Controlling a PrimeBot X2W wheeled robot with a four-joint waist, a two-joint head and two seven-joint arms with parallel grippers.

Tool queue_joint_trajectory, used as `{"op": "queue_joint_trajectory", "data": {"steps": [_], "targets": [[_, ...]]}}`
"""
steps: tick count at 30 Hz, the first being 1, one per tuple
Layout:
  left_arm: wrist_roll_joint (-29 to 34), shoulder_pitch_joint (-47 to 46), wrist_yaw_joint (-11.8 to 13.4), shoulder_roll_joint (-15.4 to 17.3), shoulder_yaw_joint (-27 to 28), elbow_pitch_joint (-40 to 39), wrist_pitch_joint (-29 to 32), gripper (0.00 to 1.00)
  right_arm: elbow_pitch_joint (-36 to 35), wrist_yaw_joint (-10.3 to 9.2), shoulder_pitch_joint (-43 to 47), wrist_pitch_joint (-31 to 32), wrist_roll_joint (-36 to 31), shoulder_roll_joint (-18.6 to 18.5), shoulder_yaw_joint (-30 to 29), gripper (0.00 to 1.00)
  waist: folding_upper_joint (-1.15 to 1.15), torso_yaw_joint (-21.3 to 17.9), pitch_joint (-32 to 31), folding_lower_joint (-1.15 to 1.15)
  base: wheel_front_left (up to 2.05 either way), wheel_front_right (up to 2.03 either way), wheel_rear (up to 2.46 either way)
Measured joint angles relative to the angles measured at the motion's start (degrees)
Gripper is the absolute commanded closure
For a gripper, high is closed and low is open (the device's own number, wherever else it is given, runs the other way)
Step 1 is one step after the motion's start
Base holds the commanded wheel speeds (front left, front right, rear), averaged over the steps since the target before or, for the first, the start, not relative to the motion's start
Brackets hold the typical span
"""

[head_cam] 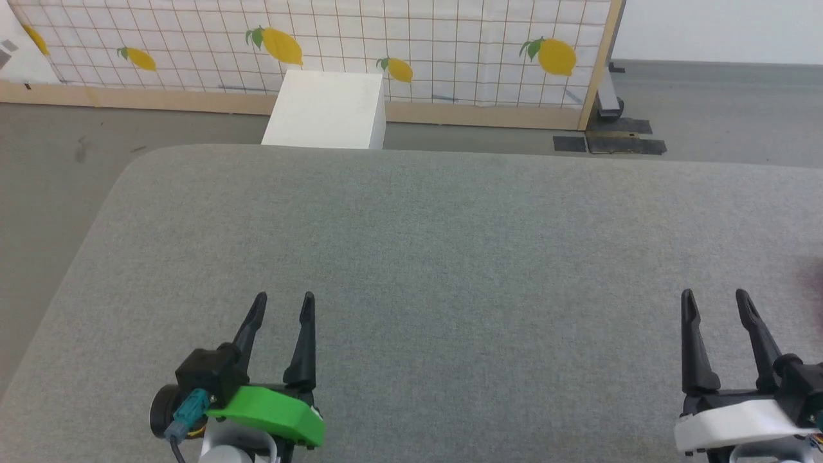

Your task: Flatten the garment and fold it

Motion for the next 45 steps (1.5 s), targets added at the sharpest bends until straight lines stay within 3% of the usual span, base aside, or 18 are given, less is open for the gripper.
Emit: {"op": "queue_joint_trajectory", "data": {"steps": [29, 30, 45], "targets": [[-0.40, 1.02, 0.98, -0.01, 0.30, 0.14, 0.00, 0.00, -0.70, 0.00, 1.84, 0.00, 1.38, 0.00, 0.40, 0.00, 0.00, 0.01, -0.51, 0.00, 0.00, 0.00, 0.00], [-0.36, 1.02, 0.97, 0.00, 0.30, 0.15, 0.01, 1.00, -0.69, 0.00, 1.84, 0.02, 1.36, 0.00, 0.40, 1.00, 0.00, 0.04, -0.50, 0.00, 0.00, 0.00, 0.00], [-0.30, 1.01, 0.97, 0.01, 0.30, 0.13, 0.08, 1.00, -0.66, 0.00, 1.84, 0.03, 1.35, -0.02, 0.32, 1.00, 0.00, 0.03, -0.50, 0.00, 0.00, 0.00, 0.00]]}}
